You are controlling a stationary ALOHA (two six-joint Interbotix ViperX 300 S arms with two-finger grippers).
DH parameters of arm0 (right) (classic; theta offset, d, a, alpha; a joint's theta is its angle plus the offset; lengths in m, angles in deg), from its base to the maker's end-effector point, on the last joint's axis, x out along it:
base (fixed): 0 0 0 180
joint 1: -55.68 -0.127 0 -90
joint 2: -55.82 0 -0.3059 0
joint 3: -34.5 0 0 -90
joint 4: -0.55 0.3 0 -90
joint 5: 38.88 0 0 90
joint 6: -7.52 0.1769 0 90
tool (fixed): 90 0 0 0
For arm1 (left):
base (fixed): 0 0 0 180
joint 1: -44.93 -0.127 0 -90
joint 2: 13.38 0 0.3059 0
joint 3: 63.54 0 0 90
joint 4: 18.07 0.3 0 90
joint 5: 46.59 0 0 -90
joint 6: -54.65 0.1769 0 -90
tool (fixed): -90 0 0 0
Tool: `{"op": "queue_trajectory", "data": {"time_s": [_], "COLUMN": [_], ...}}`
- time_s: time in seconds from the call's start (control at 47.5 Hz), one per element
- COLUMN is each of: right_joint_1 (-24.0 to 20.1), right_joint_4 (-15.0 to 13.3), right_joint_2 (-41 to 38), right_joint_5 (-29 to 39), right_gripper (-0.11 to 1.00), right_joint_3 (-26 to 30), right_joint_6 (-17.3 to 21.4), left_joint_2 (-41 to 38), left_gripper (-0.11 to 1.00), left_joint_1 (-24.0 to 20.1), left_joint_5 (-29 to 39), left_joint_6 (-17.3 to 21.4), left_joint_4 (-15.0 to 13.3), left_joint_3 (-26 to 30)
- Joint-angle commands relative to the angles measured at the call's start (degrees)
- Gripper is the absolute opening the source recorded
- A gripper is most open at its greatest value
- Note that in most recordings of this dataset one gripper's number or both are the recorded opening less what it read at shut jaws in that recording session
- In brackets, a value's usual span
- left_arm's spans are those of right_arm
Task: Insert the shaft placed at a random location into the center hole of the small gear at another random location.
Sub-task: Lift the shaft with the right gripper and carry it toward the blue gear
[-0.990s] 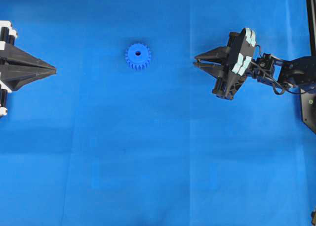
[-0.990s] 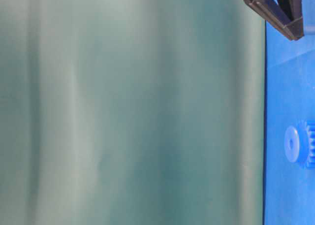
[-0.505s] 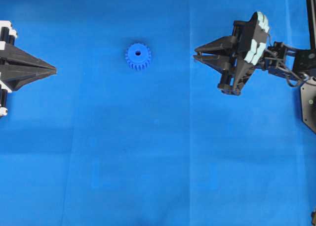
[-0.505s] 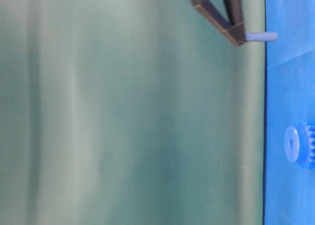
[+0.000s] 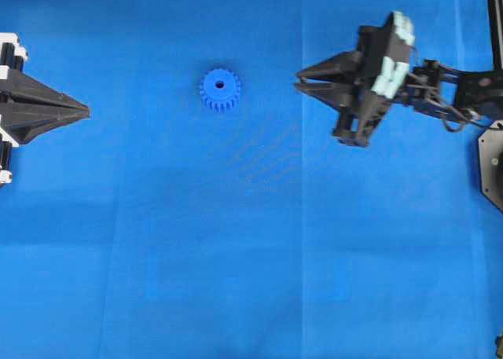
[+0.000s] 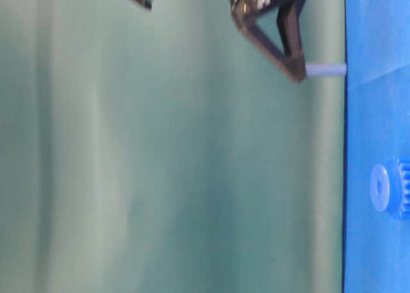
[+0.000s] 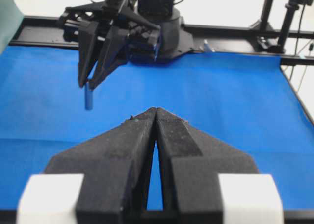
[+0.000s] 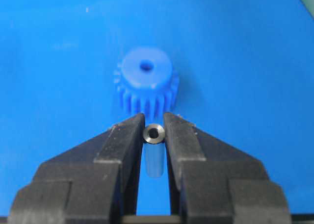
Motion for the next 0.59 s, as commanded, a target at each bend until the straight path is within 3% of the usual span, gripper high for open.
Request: {"op": "queue_trajectory", "data": {"time_s": [0.0,0.295,0.569], "right_joint_1": [0.1,0.6,1.4], "right_joint_4": [-0.5,-0.7,-0.7], "right_joint_2": [-2.3,-10.7,-14.2], "right_joint_5": [-0.6,1.0,3.0], "right_gripper": [0.02,0.02,0.02], "right_joint_3": [4.8,16.8,22.5], "right_joint_6": [-0.4,-4.5,-5.4], "left_joint_2": [-0.2,-0.2,-0.2], "left_gripper": [0.00,0.00,0.00], "left_joint_1": [-0.2,-0.1,-0.1], "left_joint_5": [-0.3,-0.4,-0.4], "left_joint_6": [-0.1,-0.1,-0.1], "left_joint_4": [0.0,0.0,0.0], "left_joint_3": [0.6,0.5,0.6]}}
